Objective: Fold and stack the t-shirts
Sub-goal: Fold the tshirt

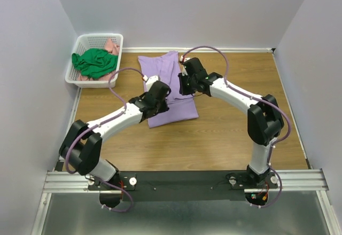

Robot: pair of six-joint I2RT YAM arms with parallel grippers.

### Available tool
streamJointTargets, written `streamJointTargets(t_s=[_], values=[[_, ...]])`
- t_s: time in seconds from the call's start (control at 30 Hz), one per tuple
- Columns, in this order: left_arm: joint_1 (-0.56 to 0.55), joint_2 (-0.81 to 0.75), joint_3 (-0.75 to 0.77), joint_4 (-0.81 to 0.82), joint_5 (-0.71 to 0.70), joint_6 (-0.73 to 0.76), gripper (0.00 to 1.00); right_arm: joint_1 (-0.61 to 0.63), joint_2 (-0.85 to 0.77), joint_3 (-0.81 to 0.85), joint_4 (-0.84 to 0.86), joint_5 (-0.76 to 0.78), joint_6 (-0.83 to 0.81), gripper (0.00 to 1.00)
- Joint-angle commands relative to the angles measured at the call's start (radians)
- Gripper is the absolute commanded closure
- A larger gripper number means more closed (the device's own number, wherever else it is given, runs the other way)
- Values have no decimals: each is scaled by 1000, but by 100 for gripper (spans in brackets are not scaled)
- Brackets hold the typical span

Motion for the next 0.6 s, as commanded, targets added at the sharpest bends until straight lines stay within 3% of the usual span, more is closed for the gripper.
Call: streamJointTargets(t_s=[0.0,0.57], values=[[-33,97,-58,46,42,-73,72,9,60,-25,43,-107,-5,79],[-73,259,-161,106,140,-56,76,10,230,41,62,-153,3,83]])
